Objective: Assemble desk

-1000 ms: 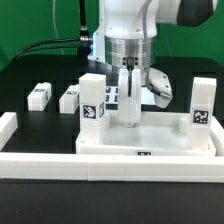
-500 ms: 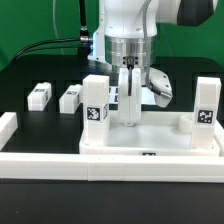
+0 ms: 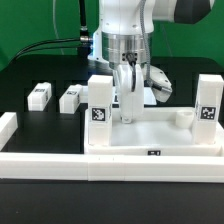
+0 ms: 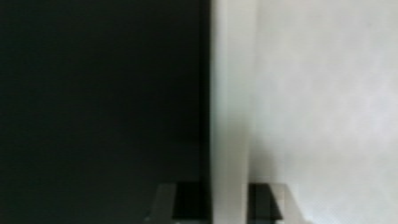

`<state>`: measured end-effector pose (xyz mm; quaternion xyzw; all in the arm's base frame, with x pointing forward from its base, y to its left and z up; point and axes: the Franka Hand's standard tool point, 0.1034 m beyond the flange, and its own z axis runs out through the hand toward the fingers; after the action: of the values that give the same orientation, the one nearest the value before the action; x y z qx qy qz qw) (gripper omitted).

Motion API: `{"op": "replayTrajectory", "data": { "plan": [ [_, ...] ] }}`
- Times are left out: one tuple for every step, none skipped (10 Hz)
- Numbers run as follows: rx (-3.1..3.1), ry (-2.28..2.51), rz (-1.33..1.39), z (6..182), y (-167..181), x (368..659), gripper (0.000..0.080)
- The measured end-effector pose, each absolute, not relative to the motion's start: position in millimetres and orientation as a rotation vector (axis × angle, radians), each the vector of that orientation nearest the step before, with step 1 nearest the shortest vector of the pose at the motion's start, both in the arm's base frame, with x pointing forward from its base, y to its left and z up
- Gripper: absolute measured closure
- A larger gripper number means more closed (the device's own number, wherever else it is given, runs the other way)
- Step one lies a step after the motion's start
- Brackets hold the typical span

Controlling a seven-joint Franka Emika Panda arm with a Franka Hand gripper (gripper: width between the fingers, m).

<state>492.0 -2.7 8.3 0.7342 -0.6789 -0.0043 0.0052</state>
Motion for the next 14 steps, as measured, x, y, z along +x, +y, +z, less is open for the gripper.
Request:
{"op": "replayTrajectory", "data": {
  "plan": [
    [2.314,-2.109,-0.013,8.3,-2.9,492.3,0.0735],
    [2.354,-2.066,-0.008,8.7,-4.8,492.9,0.0735],
    [2.418,-1.993,0.012,10.0,-9.7,495.0,0.0735],
    [2.473,-1.922,0.024,10.6,-13.6,496.2,0.0735],
    [2.538,-1.828,0.035,12.0,-22.4,497.3,0.0735],
    [2.627,-1.685,0.037,15.0,-36.6,499.8,0.0735],
    [2.705,-1.548,0.019,16.7,-46.1,500.7,0.0736],
    [2.792,-1.387,0.02,17.9,-53.5,502.6,0.0736],
    [2.85,-1.262,0.022,18.4,-58.0,503.3,0.0736],
    [2.891,-1.163,0.017,17.8,-58.0,502.1,0.0736],
    [2.93,-1.059,0.015,17.7,-58.1,502.0,0.0736],
    [2.961,-0.968,0.014,17.6,-58.4,501.9,0.0736],
    [2.985,-0.888,0.012,17.5,-58.6,501.6,0.0736],
    [3.015,-0.781,0.01,17.5,-58.2,501.7,0.0736]
  ]
}}
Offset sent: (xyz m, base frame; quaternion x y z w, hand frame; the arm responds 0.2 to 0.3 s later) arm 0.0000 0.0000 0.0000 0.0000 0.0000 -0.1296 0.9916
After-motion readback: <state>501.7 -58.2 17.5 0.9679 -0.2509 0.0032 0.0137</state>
